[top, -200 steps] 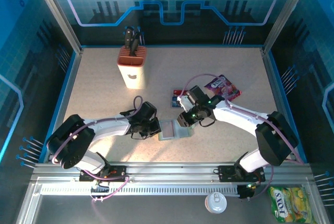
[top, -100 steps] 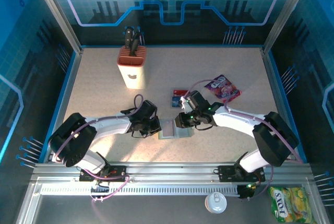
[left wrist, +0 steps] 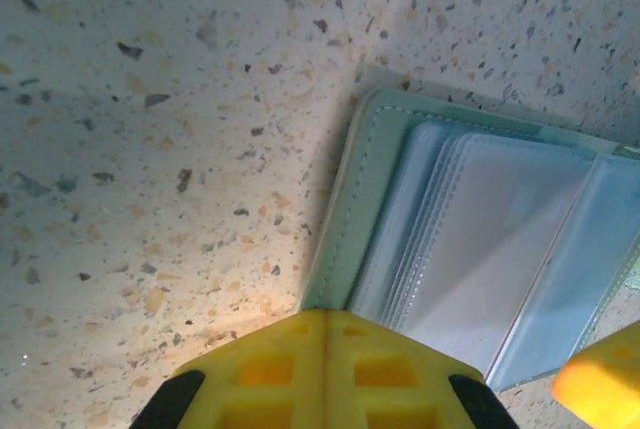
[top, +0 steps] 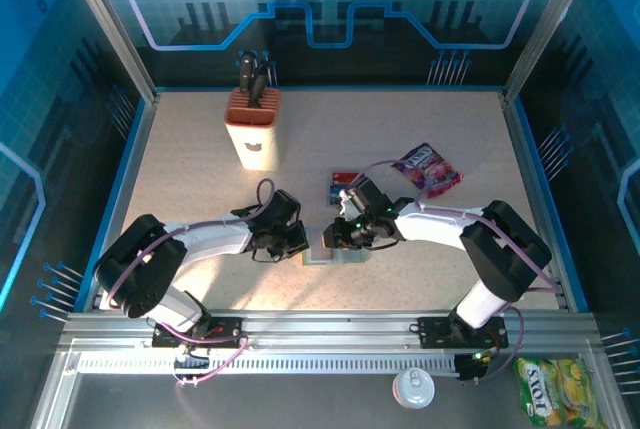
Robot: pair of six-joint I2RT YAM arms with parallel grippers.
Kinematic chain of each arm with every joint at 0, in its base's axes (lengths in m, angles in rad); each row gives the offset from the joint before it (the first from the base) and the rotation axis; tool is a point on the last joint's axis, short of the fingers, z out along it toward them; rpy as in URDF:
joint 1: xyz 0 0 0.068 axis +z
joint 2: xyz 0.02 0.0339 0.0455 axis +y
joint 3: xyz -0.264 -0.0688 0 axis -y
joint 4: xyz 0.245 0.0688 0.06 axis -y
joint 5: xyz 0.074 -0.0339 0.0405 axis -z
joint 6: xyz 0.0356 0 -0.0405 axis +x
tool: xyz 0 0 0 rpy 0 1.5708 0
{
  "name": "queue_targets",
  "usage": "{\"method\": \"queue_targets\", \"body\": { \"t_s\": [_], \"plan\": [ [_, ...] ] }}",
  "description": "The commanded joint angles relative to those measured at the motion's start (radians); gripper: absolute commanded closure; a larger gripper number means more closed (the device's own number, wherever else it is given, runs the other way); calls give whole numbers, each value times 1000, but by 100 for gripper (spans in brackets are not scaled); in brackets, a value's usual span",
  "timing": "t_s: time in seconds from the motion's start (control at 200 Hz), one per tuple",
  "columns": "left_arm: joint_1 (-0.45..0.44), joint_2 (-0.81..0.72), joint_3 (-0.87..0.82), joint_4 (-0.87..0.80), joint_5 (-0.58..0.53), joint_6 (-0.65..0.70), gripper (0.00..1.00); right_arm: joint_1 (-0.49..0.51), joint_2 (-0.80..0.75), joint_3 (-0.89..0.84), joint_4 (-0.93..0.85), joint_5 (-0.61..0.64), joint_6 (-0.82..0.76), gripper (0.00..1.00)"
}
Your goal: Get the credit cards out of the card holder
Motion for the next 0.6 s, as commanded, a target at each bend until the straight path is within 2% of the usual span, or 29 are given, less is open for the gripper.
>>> {"method": "queue_targets", "body": {
  "t_s": [0.0,0.595],
  "plan": [
    [7,20,11,-26,2,22,97,15,37,35,23,-33,28,69],
    [17,7,-4,-19,7,22,97,20,97,46,42,-38,59,68]
  ]
}}
